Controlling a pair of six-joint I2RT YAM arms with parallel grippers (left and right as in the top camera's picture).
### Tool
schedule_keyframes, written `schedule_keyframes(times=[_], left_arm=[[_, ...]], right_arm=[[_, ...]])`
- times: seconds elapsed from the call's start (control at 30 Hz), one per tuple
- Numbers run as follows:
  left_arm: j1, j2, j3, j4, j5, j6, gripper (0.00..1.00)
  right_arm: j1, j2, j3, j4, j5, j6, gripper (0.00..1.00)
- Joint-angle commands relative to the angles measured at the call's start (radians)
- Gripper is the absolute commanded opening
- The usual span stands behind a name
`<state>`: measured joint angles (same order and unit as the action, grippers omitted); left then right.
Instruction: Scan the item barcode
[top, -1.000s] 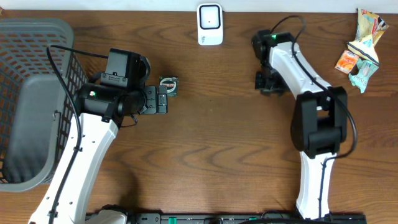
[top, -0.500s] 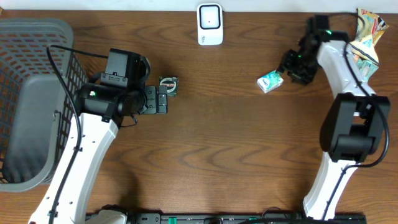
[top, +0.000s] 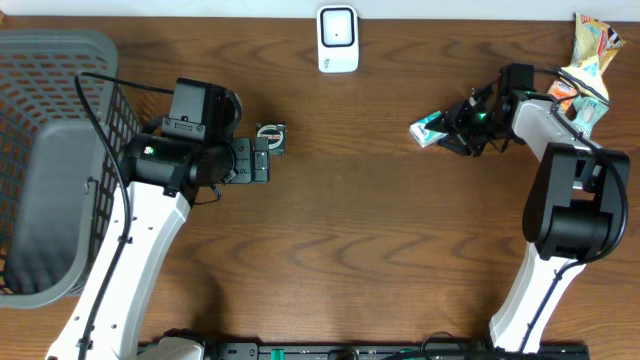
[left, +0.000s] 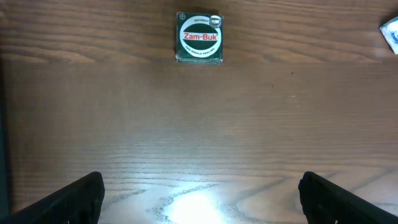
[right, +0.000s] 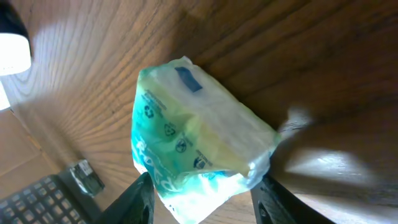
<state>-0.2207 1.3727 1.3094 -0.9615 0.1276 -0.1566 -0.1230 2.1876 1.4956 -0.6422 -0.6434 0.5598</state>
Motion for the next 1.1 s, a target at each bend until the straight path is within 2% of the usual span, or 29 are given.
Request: schedule_keyframes(times=[0.0,0.17,0.23,0.33,0.43,0.47,0.53,0.63,0.9,1.07], left_arm=[[0.001,-0.006,0.011,0.0,-0.005,0.006,0.98],[0.001,-0.007,0.011,0.0,-0.005,0.006,0.98],[0.001,-0.006,0.011,0.0,-0.005,0.006,0.98],[0.001,-0.006,0.011,0.0,-0.005,0.006,0.98],[0.001,-0.006,0.011,0.0,-0.005,0.006,0.98],[0.001,-0.006,0.011,0.0,-0.005,0.006,0.98],[0.001,-0.006,0.011,0.0,-0.006,0.006,0.98],[0.001,-0.007,0.011,0.0,-0.005,0.006,0.98],[0.001,-0.006,0.011,0.0,-0.006,0.006,0.98],[0.001,-0.006,0.011,0.0,-0.005,0.006,0.98]], right_arm=[[0.011,0.01,-0.019,0.0,0.145,0.02,0.44],[0.012,0.01,-0.019,0.019,0.144,0.019,0.39],[0.013,0.01,-0.019,0.031,0.145,0.019,0.45],[0.021,0.012,-0.019,0.05,0.147,0.019,0.45],[0.042,0.018,-0.019,0.07,0.149,0.019,0.3],[0.056,0.022,-0.019,0.074,0.159,0.018,0.18],[0.082,0.023,-0.019,0.07,0.19,0.003,0.04],[0.105,0.023,-0.019,0.05,0.163,-0.061,0.01],[0.095,-0.032,-0.017,0.08,-0.219,-0.208,0.01],[0.09,-0.085,-0.017,0.253,-0.674,-0.278,0.01]])
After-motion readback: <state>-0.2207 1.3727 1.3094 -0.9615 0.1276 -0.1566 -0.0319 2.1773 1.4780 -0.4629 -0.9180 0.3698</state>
